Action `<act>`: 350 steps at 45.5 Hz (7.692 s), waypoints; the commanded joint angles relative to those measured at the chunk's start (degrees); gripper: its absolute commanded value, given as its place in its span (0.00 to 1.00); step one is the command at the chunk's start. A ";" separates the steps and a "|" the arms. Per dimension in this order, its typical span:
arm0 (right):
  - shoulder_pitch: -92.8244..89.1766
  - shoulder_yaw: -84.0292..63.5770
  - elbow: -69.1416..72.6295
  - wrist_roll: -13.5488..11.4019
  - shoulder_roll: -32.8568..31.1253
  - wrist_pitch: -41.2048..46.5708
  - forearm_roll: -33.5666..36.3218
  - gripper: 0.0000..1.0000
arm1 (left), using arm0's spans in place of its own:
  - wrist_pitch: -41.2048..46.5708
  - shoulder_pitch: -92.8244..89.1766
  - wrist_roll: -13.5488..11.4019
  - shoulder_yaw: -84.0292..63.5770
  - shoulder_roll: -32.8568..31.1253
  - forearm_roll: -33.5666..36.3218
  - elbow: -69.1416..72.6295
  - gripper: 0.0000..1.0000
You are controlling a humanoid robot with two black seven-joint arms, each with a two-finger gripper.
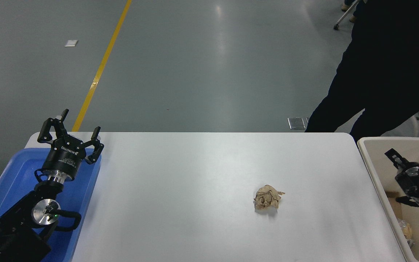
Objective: Pick up paper ball place in dustbin
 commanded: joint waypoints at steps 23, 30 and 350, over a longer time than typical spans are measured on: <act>0.38 2.36 0.03 0.01 -0.21 0.17 0.05 1.00 | -0.05 0.00 -0.04 0.05 -0.01 -0.01 -0.02 0.98; 0.30 2.89 0.03 0.01 -0.21 0.26 0.05 1.00 | 0.03 0.00 -0.04 0.05 -0.01 0.08 -0.02 0.98; 70.86 -15.57 73.42 0.18 -19.46 14.93 -2.68 0.00 | -0.05 0.00 0.05 0.05 -0.01 -0.01 -0.02 0.98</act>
